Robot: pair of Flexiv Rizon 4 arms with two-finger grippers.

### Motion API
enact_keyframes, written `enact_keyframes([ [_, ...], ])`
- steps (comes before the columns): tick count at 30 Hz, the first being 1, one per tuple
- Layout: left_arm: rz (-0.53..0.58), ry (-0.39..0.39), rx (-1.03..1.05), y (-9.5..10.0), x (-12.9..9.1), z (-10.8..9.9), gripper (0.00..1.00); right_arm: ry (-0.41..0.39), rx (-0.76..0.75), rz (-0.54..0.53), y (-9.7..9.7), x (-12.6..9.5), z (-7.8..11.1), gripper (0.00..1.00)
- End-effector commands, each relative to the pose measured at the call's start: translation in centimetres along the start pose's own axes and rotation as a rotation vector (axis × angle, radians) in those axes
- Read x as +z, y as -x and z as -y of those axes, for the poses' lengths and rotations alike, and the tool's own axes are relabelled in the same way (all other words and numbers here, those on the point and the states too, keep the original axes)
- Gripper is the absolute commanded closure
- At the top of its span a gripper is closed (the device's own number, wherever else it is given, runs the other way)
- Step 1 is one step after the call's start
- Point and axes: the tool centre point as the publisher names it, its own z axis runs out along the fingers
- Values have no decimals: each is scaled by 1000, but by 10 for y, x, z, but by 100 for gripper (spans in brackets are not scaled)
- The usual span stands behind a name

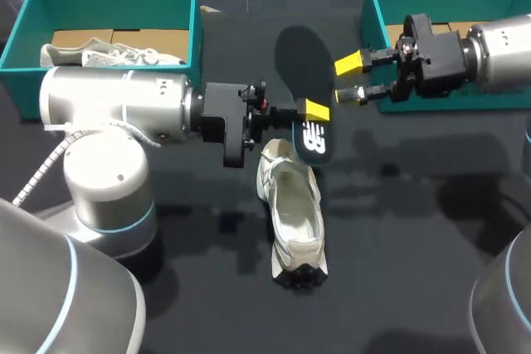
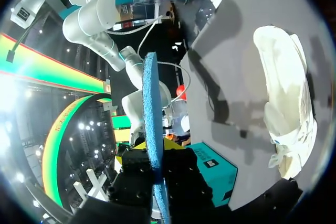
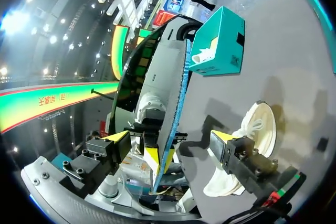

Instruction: Take the shoe out of the shoebox, open the shoe tongue, remove and reinsert the insole, then place the shoe into the shoebox

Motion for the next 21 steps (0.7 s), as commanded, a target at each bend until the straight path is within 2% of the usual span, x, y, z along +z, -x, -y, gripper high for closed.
enact_keyframes([
  [1, 6, 11, 15, -5, 7, 1, 100, -17, 33, -7, 6, 9, -3, 0],
  [2, 7, 13, 19, -5, 8, 0, 100, -20, 42, -9, 6, 10, -2, 11],
  [4, 5, 14, 25, -6, 9, 0, 100, -23, 58, -9, 7, 12, -1, 21],
  [5, 4, 17, 29, -7, 10, 0, 100, -25, 67, -12, 7, 13, 0, 33],
  [8, 5, 26, 37, -9, 12, -1, 100, -31, 88, -17, 7, 15, 2, 49],
  [13, 6, 45, 43, -9, 15, -3, 100, -30, 108, -25, 8, 17, 4, 56],
  [21, 7, 64, 46, -8, 20, -7, 100, -34, 118, -48, 8, 22, 4, 59],
])
